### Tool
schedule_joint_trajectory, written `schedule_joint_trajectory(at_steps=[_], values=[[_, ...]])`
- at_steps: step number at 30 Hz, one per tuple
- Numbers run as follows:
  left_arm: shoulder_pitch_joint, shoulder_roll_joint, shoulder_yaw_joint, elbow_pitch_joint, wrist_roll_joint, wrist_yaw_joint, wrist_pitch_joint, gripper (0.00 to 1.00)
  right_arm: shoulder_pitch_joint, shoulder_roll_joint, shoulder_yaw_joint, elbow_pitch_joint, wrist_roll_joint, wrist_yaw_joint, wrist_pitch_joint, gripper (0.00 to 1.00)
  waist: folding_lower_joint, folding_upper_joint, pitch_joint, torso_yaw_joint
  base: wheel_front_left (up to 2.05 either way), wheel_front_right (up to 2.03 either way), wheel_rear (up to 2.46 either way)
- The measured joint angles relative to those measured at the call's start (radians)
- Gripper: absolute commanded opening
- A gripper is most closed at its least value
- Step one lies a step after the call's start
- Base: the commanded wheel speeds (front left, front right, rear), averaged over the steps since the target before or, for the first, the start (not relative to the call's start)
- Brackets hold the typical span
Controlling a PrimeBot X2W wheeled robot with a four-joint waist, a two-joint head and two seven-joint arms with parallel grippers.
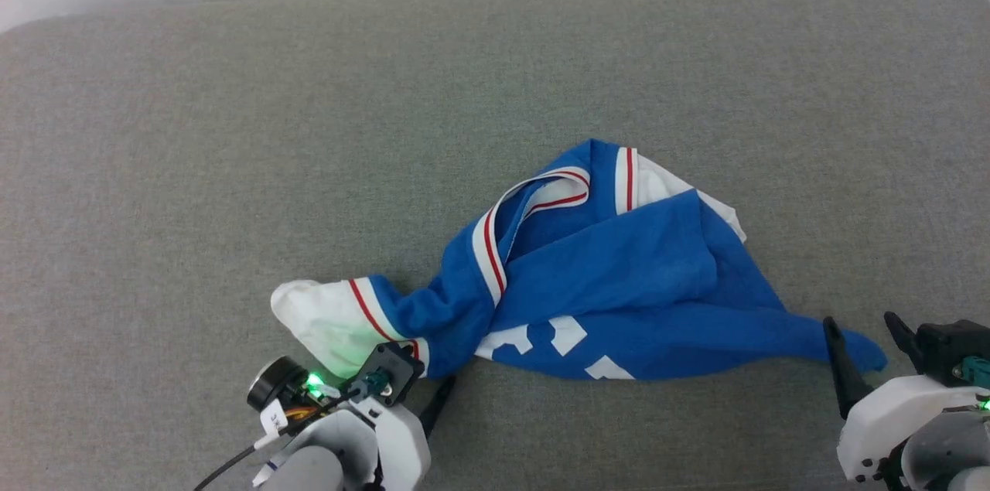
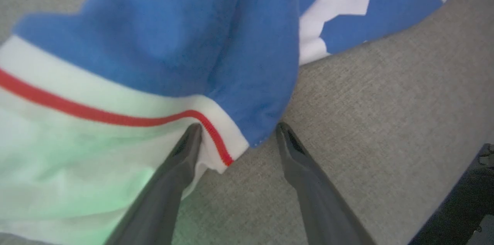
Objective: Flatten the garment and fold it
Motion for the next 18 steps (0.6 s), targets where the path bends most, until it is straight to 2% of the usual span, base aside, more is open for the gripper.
schedule_joint_trajectory(at_steps=[1, 6, 10, 14, 18], values=[[-0.007, 0.002, -0.011, 0.002, -0.010, 0.000, 0.000, 0.00, 0.000, 0.001, -0.002, 0.002, -0.002, 0.000, 0.000, 1.00, 0.0000, 0.0000, 0.001, 0.002, 0.00, 0.00, 0.00], [-0.033, 0.014, -0.049, 0.002, -0.084, 0.001, -0.015, 0.00, 0.000, 0.002, 0.000, 0.015, -0.007, 0.000, -0.003, 1.00, 0.0004, 0.0000, -0.015, 0.016, 0.00, 0.00, 0.00], [-0.010, 0.034, -0.059, -0.064, -0.131, 0.000, -0.031, 0.00, 0.005, 0.006, -0.002, 0.023, -0.008, 0.000, -0.003, 1.00, 0.0005, 0.0000, -0.046, 0.029, 0.00, 0.00, 0.00], [0.007, 0.067, -0.006, -0.217, -0.181, 0.004, -0.034, 0.00, 0.023, 0.007, -0.005, 0.028, -0.008, 0.000, -0.007, 1.00, 0.0004, 0.0000, -0.080, 0.042, 0.00, 0.00, 0.00], [0.007, 0.139, 0.088, -0.365, -0.230, 0.040, 0.012, 0.00, 0.027, 0.011, 0.007, 0.027, -0.008, 0.000, -0.008, 1.00, 0.0001, 0.0000, -0.105, 0.044, 0.00, 0.00, 0.00]])
